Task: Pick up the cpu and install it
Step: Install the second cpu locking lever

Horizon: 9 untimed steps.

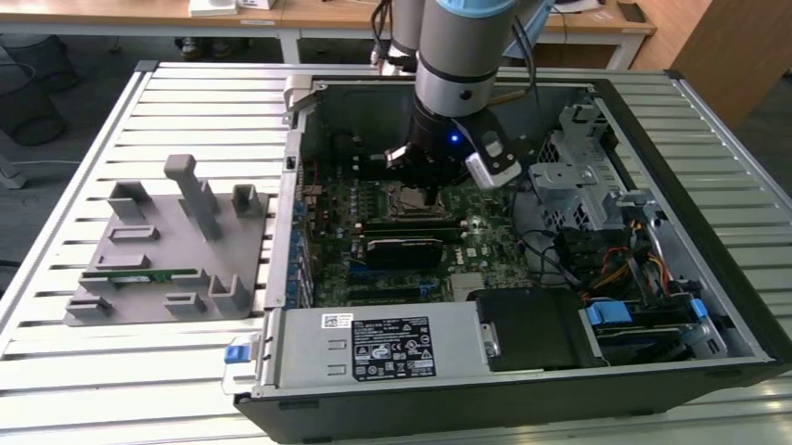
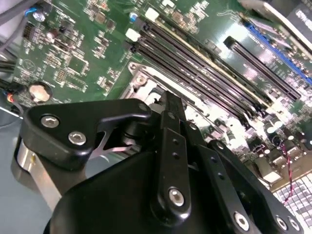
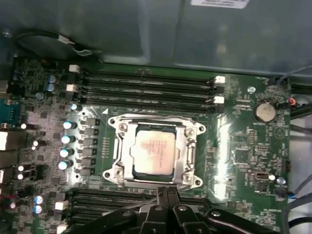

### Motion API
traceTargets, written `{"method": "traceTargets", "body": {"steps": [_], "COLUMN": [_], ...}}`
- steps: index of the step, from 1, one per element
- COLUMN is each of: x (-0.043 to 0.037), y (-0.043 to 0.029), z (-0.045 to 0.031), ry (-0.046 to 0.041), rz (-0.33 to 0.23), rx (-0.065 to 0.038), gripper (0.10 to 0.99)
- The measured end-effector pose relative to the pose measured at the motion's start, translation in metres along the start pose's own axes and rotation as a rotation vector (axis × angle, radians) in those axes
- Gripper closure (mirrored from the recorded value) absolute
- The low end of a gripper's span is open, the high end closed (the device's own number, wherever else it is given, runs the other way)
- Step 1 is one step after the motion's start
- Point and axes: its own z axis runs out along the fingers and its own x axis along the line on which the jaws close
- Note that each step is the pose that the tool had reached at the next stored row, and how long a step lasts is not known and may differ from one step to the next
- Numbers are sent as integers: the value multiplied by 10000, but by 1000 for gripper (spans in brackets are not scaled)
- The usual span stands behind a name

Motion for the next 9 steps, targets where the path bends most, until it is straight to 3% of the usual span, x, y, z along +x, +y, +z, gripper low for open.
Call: {"method": "traceTargets", "body": {"steps": [9], "x": [112], "y": [-83], "z": [-3], "ry": [0], "rz": [-1], "rx": [0], "gripper": [980]}}
